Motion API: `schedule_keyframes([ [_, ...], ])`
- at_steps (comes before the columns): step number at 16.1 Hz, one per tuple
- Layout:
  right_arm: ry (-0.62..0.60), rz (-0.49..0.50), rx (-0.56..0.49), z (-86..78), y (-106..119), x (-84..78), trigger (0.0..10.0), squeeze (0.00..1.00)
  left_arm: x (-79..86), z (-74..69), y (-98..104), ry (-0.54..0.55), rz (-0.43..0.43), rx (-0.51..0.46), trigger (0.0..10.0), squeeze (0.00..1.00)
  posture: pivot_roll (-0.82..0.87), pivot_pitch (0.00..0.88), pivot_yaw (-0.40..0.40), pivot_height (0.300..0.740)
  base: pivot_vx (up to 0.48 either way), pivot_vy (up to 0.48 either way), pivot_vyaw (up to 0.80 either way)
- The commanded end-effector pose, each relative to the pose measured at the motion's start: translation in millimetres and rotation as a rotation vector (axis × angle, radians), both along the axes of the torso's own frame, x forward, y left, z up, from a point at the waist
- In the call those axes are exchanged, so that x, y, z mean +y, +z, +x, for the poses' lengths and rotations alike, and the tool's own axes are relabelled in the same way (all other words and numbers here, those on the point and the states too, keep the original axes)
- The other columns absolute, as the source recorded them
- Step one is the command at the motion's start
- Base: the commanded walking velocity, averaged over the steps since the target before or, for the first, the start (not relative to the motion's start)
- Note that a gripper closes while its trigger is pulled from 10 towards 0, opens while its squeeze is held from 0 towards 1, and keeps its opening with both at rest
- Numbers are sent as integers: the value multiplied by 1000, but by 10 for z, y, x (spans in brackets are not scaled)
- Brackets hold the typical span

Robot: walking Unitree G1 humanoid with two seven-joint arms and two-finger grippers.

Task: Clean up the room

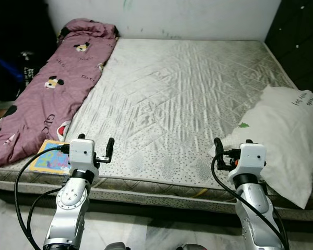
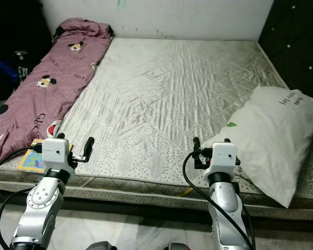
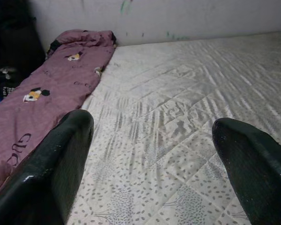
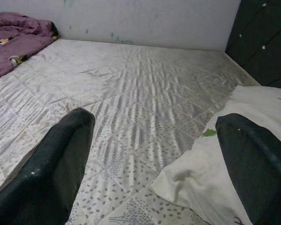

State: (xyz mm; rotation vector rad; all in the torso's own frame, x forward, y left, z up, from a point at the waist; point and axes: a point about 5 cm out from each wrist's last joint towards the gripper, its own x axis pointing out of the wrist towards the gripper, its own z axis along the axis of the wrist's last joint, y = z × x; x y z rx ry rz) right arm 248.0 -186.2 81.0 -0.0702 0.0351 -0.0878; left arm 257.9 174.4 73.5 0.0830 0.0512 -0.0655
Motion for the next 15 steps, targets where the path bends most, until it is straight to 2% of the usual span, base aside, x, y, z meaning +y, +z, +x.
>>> schedule_keyframes([
  [1,19,-5,10,23,-1,23,10000,0,6,23,17,-2,7,0,10000,0,9,0,29,740,0,-244,0],
  [5,22,-10,11,28,-2,23,10000,0,-4,29,16,-3,8,-1,10000,0,7,0,27,740,0,-319,0],
  [15,32,-17,13,57,-4,33,10000,0,-16,52,20,-5,8,-4,10000,0,7,0,24,740,0,-470,0],
])
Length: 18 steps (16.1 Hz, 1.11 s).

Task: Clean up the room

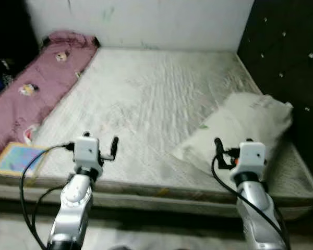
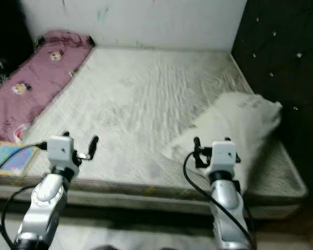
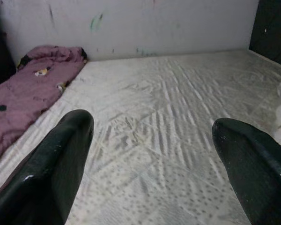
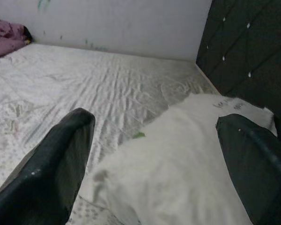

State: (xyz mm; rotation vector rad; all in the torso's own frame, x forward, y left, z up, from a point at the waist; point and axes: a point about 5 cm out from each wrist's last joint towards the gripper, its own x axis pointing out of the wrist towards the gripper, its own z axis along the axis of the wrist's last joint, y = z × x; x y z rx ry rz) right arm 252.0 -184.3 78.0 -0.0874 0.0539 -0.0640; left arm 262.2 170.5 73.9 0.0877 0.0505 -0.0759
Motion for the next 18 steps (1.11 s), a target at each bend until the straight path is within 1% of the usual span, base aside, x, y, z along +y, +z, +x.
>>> schedule_keyframes([
  [1,10,-2,-6,17,25,16,10000,0,20,12,18,4,5,-6,10000,0,6,0,24,740,0,-270,0],
  [2,11,-2,-6,16,25,16,10000,0,17,13,19,5,-15,-11,10000,0,6,0,24,740,0,0,0],
  [18,17,-6,3,8,12,23,10000,0,-9,6,24,-24,-32,-14,10000,0,5,0,24,740,0,0,0],
])
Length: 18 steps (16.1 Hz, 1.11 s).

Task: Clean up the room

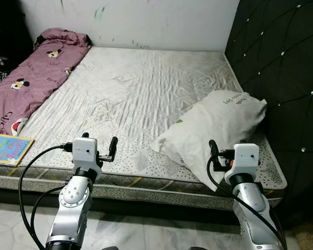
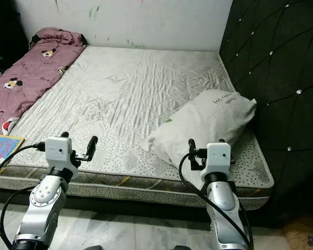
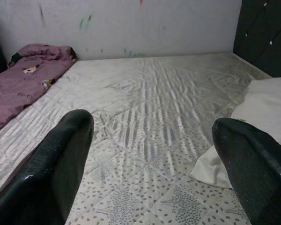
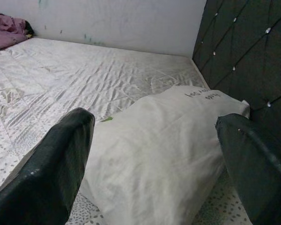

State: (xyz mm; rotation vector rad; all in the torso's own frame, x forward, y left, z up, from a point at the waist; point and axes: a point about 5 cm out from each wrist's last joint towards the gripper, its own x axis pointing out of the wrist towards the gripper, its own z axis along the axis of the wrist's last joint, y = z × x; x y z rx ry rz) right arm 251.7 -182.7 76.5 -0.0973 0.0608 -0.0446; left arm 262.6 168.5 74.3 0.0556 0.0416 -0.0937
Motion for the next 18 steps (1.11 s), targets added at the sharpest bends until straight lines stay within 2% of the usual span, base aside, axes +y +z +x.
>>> schedule_keyframes([
  [1,-2,3,-5,11,26,7,10000,0,10,1,19,-7,0,-7,10000,0,5,0,24,740,0,0,0],
  [18,3,5,1,42,22,14,10000,0,6,24,9,-13,1,3,10000,0,5,0,21,740,258,0,0],
])
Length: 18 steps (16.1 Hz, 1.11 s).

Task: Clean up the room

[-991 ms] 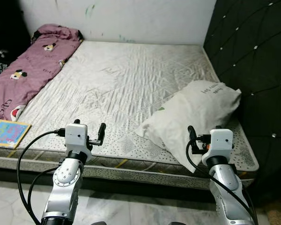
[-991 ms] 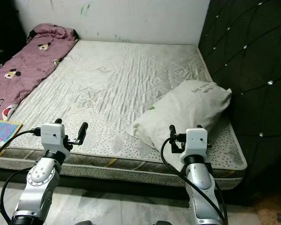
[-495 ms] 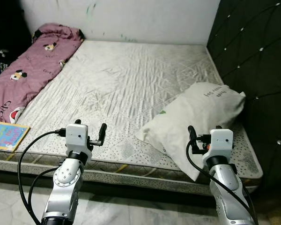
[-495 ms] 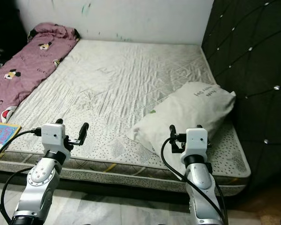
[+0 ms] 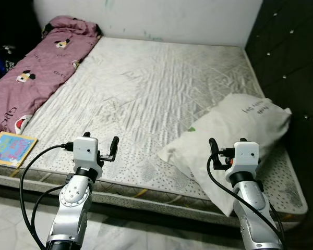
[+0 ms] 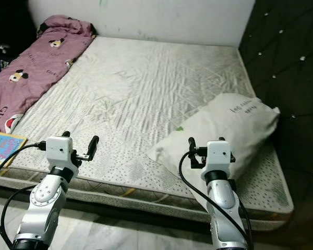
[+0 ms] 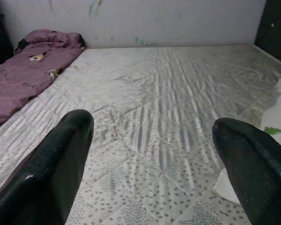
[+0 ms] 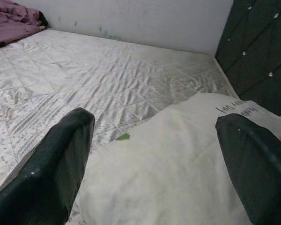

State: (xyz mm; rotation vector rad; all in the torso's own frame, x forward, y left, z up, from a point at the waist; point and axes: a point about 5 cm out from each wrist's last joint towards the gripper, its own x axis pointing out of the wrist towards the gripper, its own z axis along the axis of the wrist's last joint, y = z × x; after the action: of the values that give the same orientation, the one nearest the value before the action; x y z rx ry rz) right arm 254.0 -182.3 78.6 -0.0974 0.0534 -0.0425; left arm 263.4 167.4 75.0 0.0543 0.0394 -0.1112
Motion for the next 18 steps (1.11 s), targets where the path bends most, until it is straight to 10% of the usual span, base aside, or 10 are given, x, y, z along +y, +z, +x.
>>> schedule_keyframes([
  [1,2,5,9,21,0,10,10000,0,15,17,1,3,3,6,10000,0,6,0,21,740,311,0,0],
  [18,4,-2,27,78,-25,12,10000,0,-24,21,-29,-15,19,23,10000,0,14,0,16,740,204,0,-80],
])
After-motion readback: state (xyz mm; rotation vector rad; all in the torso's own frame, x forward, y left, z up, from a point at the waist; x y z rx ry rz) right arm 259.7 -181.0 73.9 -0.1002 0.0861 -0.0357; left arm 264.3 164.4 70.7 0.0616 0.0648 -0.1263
